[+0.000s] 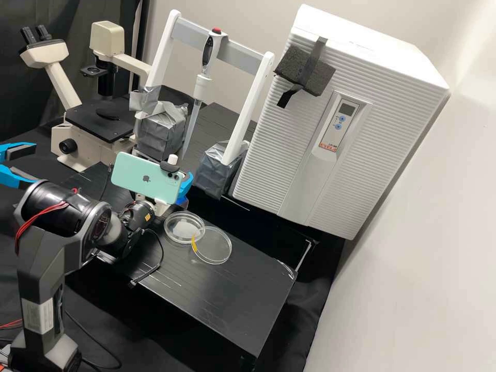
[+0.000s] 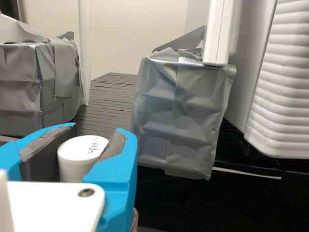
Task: Close the bottle
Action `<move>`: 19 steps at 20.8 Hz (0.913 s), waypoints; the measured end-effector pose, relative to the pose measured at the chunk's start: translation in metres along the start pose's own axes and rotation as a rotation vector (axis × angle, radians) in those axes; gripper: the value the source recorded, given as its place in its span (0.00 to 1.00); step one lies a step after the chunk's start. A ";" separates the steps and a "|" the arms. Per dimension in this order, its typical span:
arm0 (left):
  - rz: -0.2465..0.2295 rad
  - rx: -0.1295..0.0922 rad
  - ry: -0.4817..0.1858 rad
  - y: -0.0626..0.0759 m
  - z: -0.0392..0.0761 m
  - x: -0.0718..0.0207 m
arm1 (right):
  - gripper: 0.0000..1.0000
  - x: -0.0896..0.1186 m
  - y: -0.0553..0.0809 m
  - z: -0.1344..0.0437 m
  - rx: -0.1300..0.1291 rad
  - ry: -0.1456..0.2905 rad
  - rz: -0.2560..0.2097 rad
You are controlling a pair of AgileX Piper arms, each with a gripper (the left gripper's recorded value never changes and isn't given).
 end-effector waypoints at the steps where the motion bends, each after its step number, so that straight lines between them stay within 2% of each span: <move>1: 0.000 0.000 0.000 0.000 0.000 0.0000 | 0.00 0.000 0.000 0.000 0.000 0.000 0.000; 19: 0.000 0.000 -0.001 0.000 0.000 0.0001 | 0.00 -0.009 -0.003 0.000 -0.001 -0.001 -0.016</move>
